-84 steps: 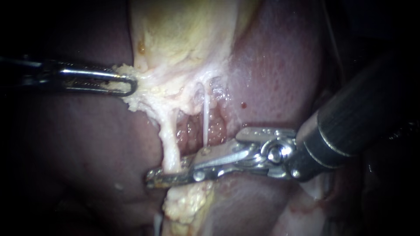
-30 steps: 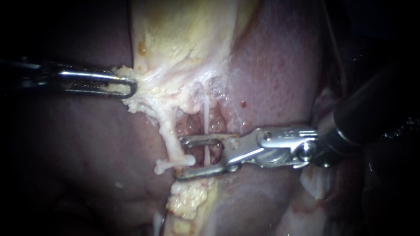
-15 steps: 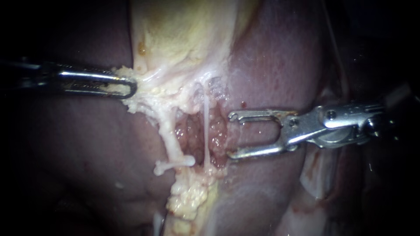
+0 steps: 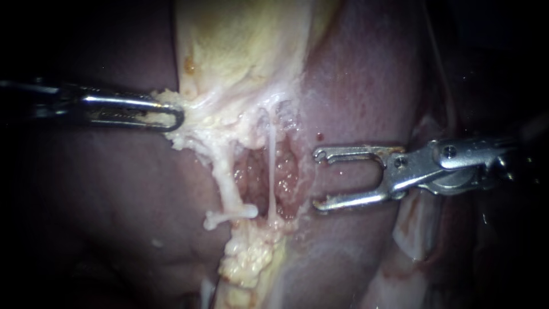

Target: Going back first clip left tube

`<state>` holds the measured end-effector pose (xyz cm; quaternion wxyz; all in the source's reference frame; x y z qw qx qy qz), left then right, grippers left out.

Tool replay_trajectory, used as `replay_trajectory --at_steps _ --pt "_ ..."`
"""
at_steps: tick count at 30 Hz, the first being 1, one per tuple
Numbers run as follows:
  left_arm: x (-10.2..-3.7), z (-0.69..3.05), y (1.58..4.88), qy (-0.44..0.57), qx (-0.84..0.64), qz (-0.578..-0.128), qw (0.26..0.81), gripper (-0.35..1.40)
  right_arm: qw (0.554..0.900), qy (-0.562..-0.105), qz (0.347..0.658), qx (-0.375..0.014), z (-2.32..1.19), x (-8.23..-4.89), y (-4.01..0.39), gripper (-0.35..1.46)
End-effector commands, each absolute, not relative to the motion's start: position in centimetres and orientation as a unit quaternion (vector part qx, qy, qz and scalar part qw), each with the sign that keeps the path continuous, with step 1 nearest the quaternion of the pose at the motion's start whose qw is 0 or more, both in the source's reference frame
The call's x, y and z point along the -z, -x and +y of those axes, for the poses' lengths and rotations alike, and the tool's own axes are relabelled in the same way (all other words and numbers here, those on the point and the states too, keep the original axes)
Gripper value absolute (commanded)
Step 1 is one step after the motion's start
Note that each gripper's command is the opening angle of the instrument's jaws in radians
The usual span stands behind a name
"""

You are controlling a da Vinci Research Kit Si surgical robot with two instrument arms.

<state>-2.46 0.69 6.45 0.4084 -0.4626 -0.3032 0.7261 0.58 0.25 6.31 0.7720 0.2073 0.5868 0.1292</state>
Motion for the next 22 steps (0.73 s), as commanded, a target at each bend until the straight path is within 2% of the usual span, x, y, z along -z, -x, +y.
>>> replay_trajectory --at_steps 1,9,22 --pt "-6.48 0.68 2.5 0.462 -0.727 -0.303 0.407 -0.35 0.772 -0.208 0.587 -0.129 0.25 -6.31 -0.58 0.5" --pt "-6.77 0.56 2.8 0.466 -0.729 -0.309 0.396 -0.35 0.772 -0.208 0.587 -0.128 0.25 -6.3 -0.53 0.5" --pt "-6.74 0.57 2.76 0.466 -0.729 -0.313 0.392 -0.35 0.77 -0.213 0.588 -0.125 0.22 -6.28 -0.55 0.5"
